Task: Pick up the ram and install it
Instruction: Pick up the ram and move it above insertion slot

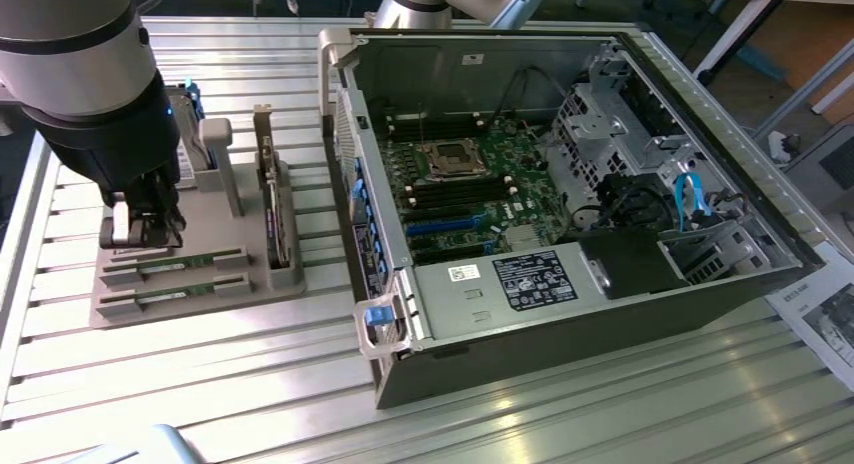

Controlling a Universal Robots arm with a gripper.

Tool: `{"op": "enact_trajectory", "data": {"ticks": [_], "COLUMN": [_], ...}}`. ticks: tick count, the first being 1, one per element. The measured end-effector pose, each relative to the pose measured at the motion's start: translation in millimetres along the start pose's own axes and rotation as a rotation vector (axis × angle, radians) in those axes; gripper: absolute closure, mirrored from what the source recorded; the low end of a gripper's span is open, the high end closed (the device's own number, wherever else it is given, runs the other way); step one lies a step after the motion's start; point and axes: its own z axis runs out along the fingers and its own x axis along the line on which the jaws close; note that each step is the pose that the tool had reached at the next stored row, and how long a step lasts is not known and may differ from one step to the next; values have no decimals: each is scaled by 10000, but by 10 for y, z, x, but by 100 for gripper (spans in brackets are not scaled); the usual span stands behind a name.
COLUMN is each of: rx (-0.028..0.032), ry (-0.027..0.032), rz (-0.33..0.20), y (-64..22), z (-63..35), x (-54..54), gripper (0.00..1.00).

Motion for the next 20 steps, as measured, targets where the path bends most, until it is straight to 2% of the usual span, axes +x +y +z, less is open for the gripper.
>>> {"op": "enact_trajectory", "data": {"ticks": [7, 16, 20], "rx": [-1, -4, -5], "ry": [-2, 2, 3], "rz": [-157, -198, -205], "y": [0, -5, -6], "z": [9, 176, 186], "x": [0, 50, 54], "gripper": [76, 76, 76]}}
